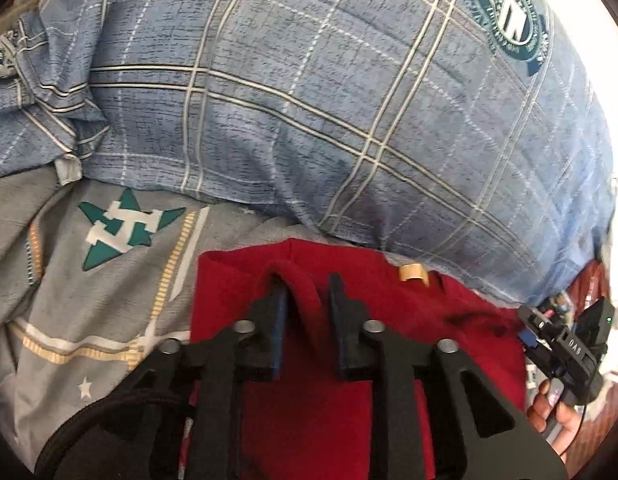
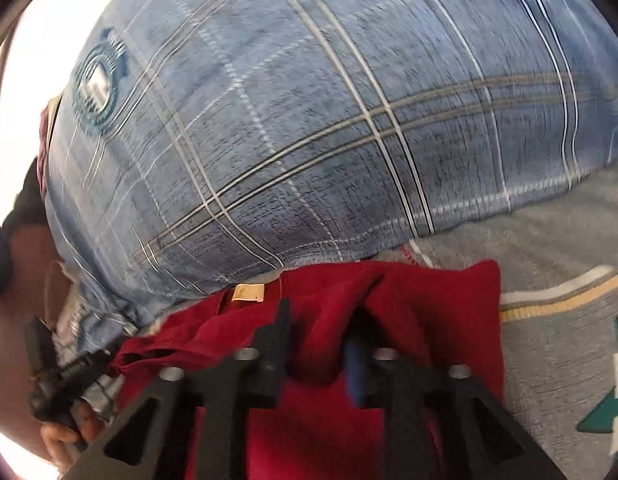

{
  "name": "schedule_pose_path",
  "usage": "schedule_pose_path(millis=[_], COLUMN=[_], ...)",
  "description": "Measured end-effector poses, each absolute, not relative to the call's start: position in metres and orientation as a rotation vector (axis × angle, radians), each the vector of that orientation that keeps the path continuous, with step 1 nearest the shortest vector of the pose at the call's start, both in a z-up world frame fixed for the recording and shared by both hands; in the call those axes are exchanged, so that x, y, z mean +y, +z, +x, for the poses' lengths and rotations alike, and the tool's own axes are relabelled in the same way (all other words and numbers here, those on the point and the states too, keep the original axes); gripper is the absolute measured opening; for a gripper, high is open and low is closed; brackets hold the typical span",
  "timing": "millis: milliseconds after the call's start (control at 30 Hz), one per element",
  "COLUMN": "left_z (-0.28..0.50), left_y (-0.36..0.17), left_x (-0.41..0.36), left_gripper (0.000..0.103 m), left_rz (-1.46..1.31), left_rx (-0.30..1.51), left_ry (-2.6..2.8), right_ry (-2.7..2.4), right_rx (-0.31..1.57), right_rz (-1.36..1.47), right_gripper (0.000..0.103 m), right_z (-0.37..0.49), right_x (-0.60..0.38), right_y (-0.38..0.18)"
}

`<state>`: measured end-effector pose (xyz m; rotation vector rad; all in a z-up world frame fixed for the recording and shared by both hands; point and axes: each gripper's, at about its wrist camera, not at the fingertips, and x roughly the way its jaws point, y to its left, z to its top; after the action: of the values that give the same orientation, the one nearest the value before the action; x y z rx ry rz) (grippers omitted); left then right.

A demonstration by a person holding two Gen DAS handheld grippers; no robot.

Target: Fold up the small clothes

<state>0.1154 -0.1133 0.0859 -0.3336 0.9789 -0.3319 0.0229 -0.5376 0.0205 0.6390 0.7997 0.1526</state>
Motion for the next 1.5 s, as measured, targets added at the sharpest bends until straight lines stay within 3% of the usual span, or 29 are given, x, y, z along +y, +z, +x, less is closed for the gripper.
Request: schedule_pose_path(millis=[33, 100, 133, 300, 400, 700, 867, 1267, 1500], left_z=[0.114, 0.111, 0.108, 0.104, 0.107, 0.126, 0.131, 0.058, 0.004], left_y=[0.089, 0.099, 0.104, 0.114, 0.102, 0.052, 0.038, 0.087, 0.081], left_x=[-0.112, -0.109, -0.106, -0.108, -0.123, -0.136, -0.128, -0.073, -0.050], left_gripper=[0.037, 0.073, 0.075, 0.075, 0.075, 0.076, 0.077, 0.077, 0.077], left_rz=[-0.343, -0.342, -0.348, -0.330, -0.257, -0.068, -0.102, -0.124, -0.140], left_rx=[0.969, 0.933, 0.912, 0.894, 0.929, 1.003, 1.024, 0.949, 0.961], left_ry=[-0.362, -0.382, -0.378, -0.353, -0.302, -0.148, -0.150, -0.094, -0.038], right_ry=[0.145, 0.117, 0.106, 0.142, 0.144, 0.034, -0.082, -0.048, -0.211], right_rx=[0.782, 0.726, 0.705, 0.683, 0.771, 0.976, 0.977, 0.887, 0.959], right_rz=[0.673, 0.722, 0.734, 0.641, 0.445, 0.115, 0.237, 0.201, 0.117], right_gripper=[0.052, 0.054, 0.054, 0.053, 0.048, 0.042, 0.039, 0.042, 0.041], right_z=[0.019, 0.006, -0.001, -0.022, -0.012, 0.064, 0.082, 0.024, 0.061], right_x=[-0.544, -0.557, -0.564, -0.559, -0.522, -0.471, -0.513, -0.520, -0.520], right_y=[0.023, 0.031, 0.037, 0.061, 0.066, 0.019, -0.002, 0.047, 0.013])
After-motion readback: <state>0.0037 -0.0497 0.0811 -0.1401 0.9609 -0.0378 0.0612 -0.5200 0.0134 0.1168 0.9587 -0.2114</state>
